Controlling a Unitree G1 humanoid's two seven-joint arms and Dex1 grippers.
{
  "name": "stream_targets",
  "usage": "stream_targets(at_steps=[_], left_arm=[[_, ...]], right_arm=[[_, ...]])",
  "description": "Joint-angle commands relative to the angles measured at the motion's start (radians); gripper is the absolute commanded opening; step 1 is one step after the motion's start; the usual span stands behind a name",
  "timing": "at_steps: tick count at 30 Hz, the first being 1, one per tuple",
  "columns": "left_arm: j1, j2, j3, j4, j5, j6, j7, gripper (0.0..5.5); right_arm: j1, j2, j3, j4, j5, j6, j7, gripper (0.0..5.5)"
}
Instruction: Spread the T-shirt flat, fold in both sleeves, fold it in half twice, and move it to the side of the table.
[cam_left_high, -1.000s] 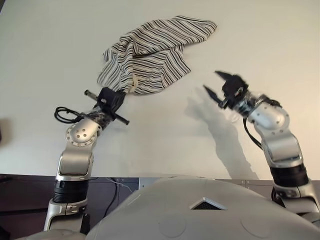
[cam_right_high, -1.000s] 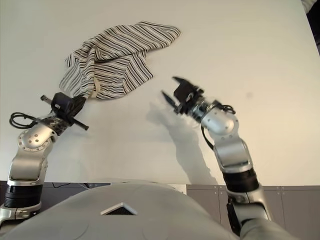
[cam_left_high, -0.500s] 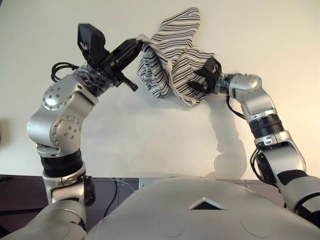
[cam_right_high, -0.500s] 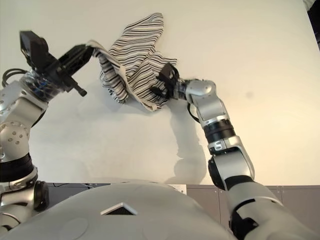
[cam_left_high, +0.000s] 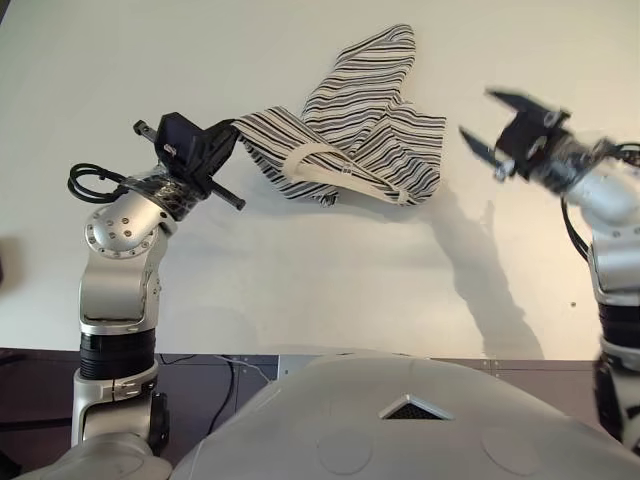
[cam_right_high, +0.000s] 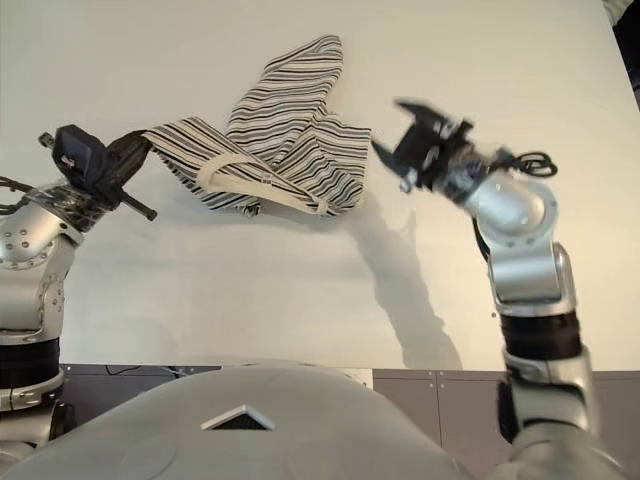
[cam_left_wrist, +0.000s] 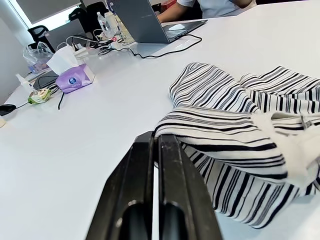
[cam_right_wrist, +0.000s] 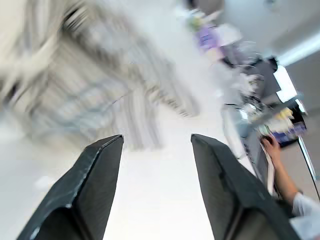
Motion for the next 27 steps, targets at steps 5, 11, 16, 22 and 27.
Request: stream_targets(at_steps=[5,11,16,22,27], left_arm=[[-0.020,-0.033,-0.059,0.012,0.027,-0.017,-0.020,0.10],[-0.042,-0.043,-0.068,0.015,0.010,-0.005,-0.039,0.10],[-0.057,-0.063,-0.087,0.009,0.005,0.004,-0.049,0.10],[-0.084,-0.073,-0.085,0.032,0.012,0.003,-0.040,0.10],[-0.083,-0.085,-0.093,0.025,0.014,0.005,-0.038,0.10]], right_arm=[[-0.115,0.018,0.186,0.403,-0.274,-0.347,-0.165,2.49],[-0.286,0.107,0.230,0.647,-0.321,-0.370,-0.272,2.49],[-0.241,0.083,0.240,0.616,-0.316,-0.450,-0.327,2.49],[-0.275,0.119,0.263,0.653,-0.357,-0.467,-0.380,2.49],[-0.274,0.123,0.275,0.666,-0.359,-0.482,-0.404,1.61]])
